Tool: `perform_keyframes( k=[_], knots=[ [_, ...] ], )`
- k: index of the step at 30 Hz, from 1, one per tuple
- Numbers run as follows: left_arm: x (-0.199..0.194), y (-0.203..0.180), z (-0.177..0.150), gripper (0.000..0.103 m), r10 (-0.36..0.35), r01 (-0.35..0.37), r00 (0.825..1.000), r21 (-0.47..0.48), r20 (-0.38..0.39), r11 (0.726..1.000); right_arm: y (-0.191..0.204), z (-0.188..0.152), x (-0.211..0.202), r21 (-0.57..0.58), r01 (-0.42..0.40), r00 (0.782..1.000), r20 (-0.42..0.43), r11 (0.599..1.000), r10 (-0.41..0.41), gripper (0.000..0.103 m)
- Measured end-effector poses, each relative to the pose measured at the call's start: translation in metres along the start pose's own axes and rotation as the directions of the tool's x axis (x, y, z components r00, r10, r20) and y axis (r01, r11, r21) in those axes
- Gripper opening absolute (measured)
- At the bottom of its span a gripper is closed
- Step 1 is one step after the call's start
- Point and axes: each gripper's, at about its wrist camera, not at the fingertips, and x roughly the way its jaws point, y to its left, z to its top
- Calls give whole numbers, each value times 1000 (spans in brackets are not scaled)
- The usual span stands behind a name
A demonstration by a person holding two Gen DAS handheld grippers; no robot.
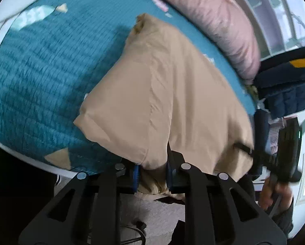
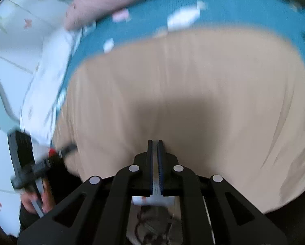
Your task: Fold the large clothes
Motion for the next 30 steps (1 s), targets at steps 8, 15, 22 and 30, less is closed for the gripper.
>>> perform_keyframes(
  k=[8, 15, 22, 30],
  knots=[
    [-22, -36, 10, 17, -74, 66, 995, 118, 65, 991, 15, 77, 37, -20, 65, 994, 84, 998, -64, 5],
    [-24, -68, 17, 17, -109, 94, 992, 193, 69, 977, -15, 69, 92, -10, 115, 993, 22, 993, -115, 0],
    [-32, -90, 14, 17, -137, 113, 987, 248, 81, 962, 10, 33, 38, -37, 48, 998, 34, 998, -47, 5],
    [-23, -125, 5, 17, -129, 106, 991, 339, 47, 935, -9, -18, 72, 9, -12, 999, -51, 1000, 13, 0]
  ],
)
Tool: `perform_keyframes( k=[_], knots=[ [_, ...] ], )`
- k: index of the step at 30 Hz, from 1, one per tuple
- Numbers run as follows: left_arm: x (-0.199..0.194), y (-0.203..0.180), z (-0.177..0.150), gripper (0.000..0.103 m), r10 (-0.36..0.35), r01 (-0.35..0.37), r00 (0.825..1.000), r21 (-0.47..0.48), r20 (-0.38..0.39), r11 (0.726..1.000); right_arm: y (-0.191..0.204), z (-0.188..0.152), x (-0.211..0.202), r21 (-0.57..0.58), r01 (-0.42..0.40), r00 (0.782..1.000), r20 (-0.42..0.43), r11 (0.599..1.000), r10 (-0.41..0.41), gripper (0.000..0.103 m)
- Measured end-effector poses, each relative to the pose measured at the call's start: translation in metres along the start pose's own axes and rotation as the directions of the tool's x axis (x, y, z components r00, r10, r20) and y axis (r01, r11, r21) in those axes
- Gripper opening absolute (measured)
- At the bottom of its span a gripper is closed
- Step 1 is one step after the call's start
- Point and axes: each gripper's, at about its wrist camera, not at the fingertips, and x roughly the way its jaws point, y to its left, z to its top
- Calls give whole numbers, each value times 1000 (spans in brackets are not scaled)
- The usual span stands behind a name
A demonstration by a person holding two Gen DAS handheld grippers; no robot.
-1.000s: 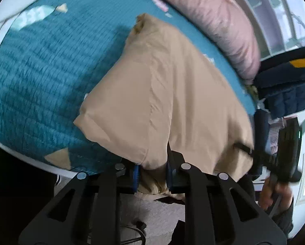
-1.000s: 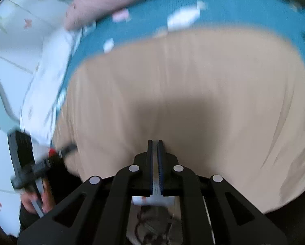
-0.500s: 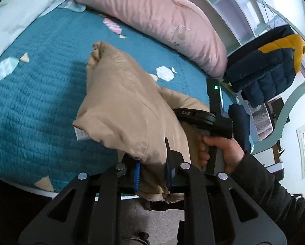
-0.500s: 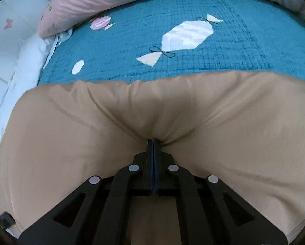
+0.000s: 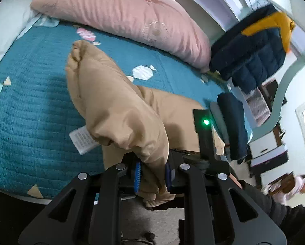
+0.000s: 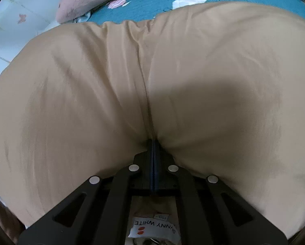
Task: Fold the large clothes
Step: 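Lift the folded jacket with the left tool and carry it off the bed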
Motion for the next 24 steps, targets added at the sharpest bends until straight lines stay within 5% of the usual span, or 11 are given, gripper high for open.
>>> perform_keyframes(
  k=[7, 11, 13, 18, 24],
  knots=[
    [6, -41, 9, 17, -24, 24, 1000, 87, 5, 996, 8, -34, -54, -25, 84, 991, 107, 996, -81, 6],
    [23, -62, 9, 17, -31, 34, 999, 115, -29, 993, -26, -56, -24, 67, -45, 999, 5, 997, 44, 0],
    [30, -72, 9, 17, -31, 37, 999, 140, -40, 990, -35, -58, -38, 110, -111, 993, 50, 988, 106, 0],
    [57, -112, 10, 17, -38, 54, 996, 207, -80, 977, -39, -72, -106, 65, -102, 961, 266, 993, 81, 6],
    [100, -161, 6, 17, -58, 94, 989, 268, -137, 959, -70, -94, -144, 124, -107, 943, 326, 986, 62, 6]
  ],
)
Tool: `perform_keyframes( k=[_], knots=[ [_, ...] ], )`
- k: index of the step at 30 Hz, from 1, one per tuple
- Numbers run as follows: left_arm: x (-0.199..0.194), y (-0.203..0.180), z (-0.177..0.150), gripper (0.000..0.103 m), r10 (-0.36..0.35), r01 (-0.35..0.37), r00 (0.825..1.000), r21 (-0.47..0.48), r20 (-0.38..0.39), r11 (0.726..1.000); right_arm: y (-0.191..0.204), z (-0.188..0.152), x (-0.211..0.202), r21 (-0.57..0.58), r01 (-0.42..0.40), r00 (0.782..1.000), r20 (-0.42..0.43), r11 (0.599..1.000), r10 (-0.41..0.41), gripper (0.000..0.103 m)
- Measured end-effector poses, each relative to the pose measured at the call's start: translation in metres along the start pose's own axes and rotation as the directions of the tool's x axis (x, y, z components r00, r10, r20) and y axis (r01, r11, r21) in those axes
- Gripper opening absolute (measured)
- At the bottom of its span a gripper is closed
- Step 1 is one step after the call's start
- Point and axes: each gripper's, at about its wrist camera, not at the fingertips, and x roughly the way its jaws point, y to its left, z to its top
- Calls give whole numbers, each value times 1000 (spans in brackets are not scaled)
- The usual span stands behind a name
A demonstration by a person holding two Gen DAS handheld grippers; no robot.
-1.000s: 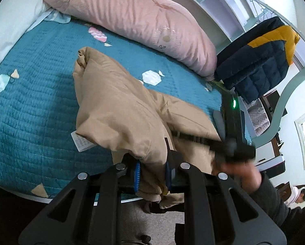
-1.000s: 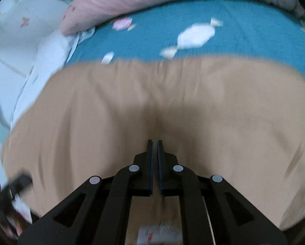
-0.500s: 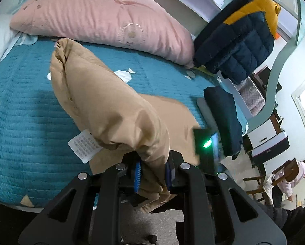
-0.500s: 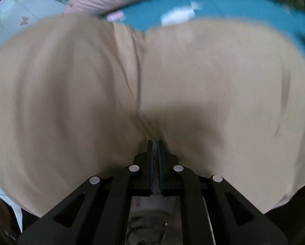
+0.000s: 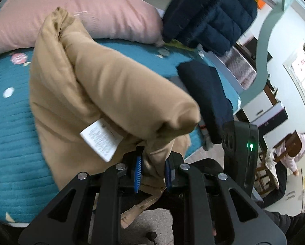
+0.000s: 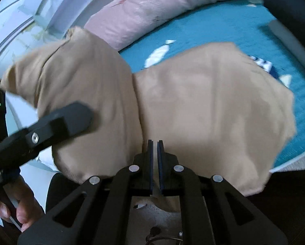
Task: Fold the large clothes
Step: 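Lift the folded jacket with the left tool and carry it off the bed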
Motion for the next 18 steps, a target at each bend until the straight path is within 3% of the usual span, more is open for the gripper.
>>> perform_keyframes(
  k=[5, 7, 14, 18],
  knots=[
    [41, -42, 15, 17, -65, 67, 997, 66, -44, 996, -25, -13, -25, 80, 50, 998, 19, 996, -51, 6],
    [60, -52, 19, 17, -78, 82, 995, 75, -63, 994, -36, -15, -35, 88, 104, 994, 28, 991, -107, 6],
    [131, -70, 28, 17, -121, 128, 980, 34, -160, 991, -67, -13, -62, 151, 202, 975, 58, 968, -213, 6],
    [153, -81, 31, 17, -85, 102, 979, 83, -185, 991, -89, -12, -73, 191, 238, 965, 61, 952, -253, 7]
  ],
)
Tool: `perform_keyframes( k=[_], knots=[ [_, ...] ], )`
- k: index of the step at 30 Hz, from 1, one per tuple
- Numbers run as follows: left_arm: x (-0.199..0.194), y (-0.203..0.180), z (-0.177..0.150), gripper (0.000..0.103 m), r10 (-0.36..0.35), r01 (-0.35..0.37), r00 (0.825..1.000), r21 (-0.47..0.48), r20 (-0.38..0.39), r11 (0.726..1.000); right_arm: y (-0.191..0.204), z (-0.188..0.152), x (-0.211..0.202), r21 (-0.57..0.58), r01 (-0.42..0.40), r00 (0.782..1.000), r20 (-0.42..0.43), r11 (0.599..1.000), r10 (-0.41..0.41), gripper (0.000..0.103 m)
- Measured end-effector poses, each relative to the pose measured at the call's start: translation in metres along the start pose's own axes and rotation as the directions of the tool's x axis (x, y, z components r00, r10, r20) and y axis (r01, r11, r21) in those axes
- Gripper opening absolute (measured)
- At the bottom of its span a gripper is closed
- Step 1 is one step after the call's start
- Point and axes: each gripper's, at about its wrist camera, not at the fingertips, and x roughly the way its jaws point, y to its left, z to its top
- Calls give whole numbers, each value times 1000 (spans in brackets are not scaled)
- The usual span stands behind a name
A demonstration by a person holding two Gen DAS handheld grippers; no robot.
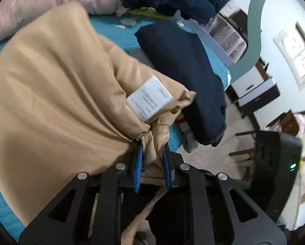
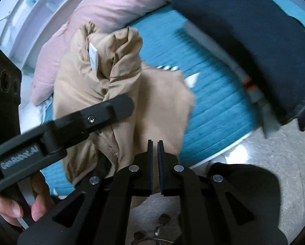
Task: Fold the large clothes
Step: 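Lift the folded jacket with the left tool and carry it off the bed, then grasp the crumpled end of the tan jacket with the right tool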
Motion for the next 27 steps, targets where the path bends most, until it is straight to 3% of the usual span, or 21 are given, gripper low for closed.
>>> perform_keyframes(
  k=[5, 8, 11, 16, 19, 23, 27],
  knots=[
    [45, 16, 2, 17, 15, -21, 993, -50, -118, 999, -18, 13, -12, 28, 22, 1000, 21, 999, -23, 11],
    [53, 15, -4, 18, 39, -44, 990, -32, -138, 999, -20, 15, -14, 14, 38, 999, 29, 999, -39, 13],
    [38, 14, -3, 22, -25, 21, 994, -39, -106, 999, -18, 17, -24, 22, 40, 998, 57, 999, -41, 13],
    [-18, 20, -4, 65, -125, 128, 991, -63, 41, 990, -6, 35, -29, 7, 8, 995, 101, 1000, -8, 16],
    [-53, 31, -10, 69, -77, 82, 992, -46, 103, 996, 7, 39, -26, -8, -37, 995, 95, 999, 37, 20],
    [-87, 64, -22, 71, 35, -17, 987, -111, 155, 994, 35, 37, -15, -82, -104, 990, 83, 991, 111, 20],
    [-102, 101, -36, 74, 119, -83, 981, -228, 152, 970, 47, 36, 24, -99, -173, 984, -55, 980, 169, 18]
  ],
)
